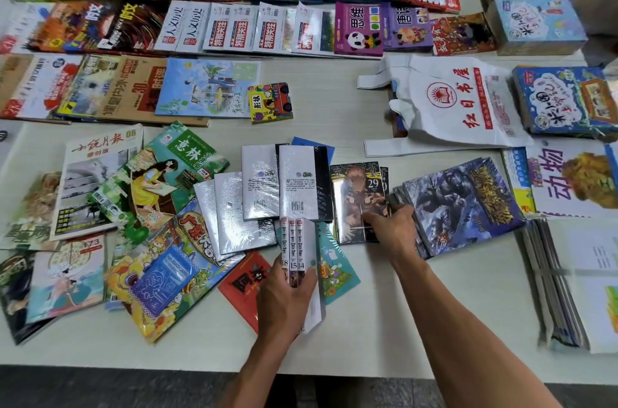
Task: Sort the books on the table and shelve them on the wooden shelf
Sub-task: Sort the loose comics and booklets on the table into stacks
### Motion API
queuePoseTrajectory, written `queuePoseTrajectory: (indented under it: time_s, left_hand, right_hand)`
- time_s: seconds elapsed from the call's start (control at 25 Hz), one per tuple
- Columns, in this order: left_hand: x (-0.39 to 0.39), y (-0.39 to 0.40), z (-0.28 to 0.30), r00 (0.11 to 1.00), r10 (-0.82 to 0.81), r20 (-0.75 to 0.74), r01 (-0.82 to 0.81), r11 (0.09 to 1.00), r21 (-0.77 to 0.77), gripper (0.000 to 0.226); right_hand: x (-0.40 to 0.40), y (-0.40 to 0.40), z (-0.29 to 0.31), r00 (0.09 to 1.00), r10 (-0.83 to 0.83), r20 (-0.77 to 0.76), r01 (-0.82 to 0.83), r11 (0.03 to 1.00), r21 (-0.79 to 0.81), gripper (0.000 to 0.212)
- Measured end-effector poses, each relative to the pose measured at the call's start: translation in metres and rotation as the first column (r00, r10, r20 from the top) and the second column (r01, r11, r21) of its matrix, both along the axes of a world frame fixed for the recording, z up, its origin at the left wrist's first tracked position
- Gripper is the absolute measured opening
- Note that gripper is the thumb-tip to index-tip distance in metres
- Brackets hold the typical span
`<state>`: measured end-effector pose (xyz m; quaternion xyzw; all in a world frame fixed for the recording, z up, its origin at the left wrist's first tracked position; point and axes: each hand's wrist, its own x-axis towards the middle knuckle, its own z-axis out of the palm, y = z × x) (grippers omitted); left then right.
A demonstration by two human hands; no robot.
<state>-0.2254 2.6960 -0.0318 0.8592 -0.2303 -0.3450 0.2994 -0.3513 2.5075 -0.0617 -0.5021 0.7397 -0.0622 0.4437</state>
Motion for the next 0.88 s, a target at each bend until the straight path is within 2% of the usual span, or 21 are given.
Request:
queuePoseTrajectory:
  time_s: [0.28,0.36,0.48,0.56,0.68,0.8,0.88]
  left_hand:
    - [-0.002,-0.002,0.004,1.000,-0.002,0.002,0.002,1.000,-0.022,0.029]
    - [-0.003,-0.003,0.006,1.000,-0.002,0.010,0.002,1.000,-0.026,0.034]
    - [-0.005,-0.005,0.007,1.000,0.009,0.010,-0.009,1.000,-0.028,0.049]
    - [-0.006,-0.005,0.007,1.000,0.026,0.004,-0.026,0.999,-0.020,0.048]
    - [-0.006,-0.003,0.005,0.997,0.081,-0.005,-0.081,0.997,-0.018,0.039]
    - [-0.003,-0.002,0.005,0.992,0.122,-0.042,-0.123,0.992,-0.027,0.044]
    - [-0.001,-0.002,0.005,0.992,0.120,-0.048,-0.121,0.992,-0.026,0.040]
  right_hand:
    - [0.000,0.002,-0.012,0.997,-0.022,0.075,0.020,0.999,0.028,0.089]
    - [-0.002,-0.002,-0.014,0.990,-0.057,0.129,0.054,0.998,0.027,0.088]
    - [-0.007,-0.008,-0.016,0.986,-0.069,0.149,0.066,0.997,0.026,0.079]
    - [-0.009,-0.007,-0.020,0.977,-0.080,0.199,0.074,0.997,0.037,0.069]
    - [-0.008,-0.002,-0.022,0.935,-0.173,0.309,0.146,0.983,0.109,0.069]
    - [0.001,-0.001,-0.020,0.916,-0.165,0.366,0.120,0.982,0.143,0.043]
    - [0.011,0.001,-0.010,0.909,-0.170,0.381,0.125,0.982,0.142,0.034]
